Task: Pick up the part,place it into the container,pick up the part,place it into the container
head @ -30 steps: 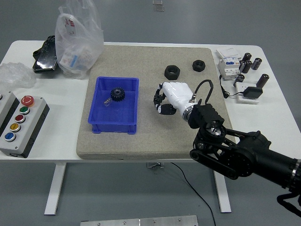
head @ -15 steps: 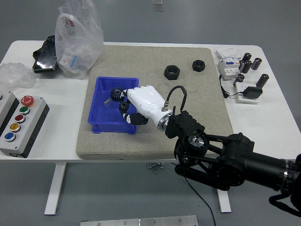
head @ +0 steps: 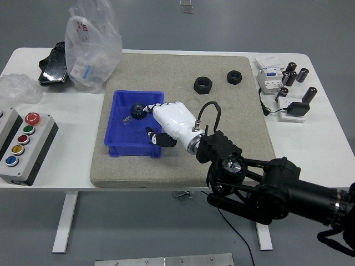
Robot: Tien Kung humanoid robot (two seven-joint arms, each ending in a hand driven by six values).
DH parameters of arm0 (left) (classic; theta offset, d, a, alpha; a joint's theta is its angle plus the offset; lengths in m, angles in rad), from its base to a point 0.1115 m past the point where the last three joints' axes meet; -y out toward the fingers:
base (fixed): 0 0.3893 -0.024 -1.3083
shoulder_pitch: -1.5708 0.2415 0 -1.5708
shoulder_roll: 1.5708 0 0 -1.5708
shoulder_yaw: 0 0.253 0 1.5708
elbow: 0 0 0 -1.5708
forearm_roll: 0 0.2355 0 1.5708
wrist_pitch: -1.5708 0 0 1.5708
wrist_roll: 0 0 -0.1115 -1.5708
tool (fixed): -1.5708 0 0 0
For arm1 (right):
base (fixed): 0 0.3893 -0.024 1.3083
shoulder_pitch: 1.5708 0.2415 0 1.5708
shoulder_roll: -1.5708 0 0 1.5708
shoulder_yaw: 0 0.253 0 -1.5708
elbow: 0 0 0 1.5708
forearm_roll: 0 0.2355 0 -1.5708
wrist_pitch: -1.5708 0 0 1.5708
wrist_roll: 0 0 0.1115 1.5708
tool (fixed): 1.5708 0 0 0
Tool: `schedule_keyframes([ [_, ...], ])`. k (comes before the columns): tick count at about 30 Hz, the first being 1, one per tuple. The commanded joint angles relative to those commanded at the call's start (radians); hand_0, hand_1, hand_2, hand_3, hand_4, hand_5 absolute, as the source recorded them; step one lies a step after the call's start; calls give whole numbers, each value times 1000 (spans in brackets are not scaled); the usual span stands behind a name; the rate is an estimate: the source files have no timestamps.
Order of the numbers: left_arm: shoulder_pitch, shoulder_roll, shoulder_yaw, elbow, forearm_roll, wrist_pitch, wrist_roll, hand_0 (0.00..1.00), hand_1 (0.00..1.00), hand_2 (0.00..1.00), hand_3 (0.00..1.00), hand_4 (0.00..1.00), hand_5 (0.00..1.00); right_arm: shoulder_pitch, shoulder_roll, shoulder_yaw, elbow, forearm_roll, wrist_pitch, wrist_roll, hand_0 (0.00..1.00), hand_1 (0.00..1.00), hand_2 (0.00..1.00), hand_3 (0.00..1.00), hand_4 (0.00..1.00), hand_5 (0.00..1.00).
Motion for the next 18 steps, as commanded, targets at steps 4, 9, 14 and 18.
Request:
schedule_keyframes([
  [4,2,-2,0,0,-1,0,-1,667,622,586,640,761,370,-58,-35,97,37,67,-39,41,422,703,775,750,499,256],
  [9,3,-1,0,0,-3,0,-1,667,622,586,640,760,370,-156,-88,250,110,171,-93,134,427,691,751,730,520,246],
  [14,0,3,-1,0,-1,0,-1,667,622,586,640,760,370,-265,-110,409,170,282,-136,238,440,667,716,701,527,255],
  [18,-3,5,3,0,0,-2,-3,667,621,586,640,761,370,-367,-116,539,198,388,-158,337,416,622,667,678,534,249],
])
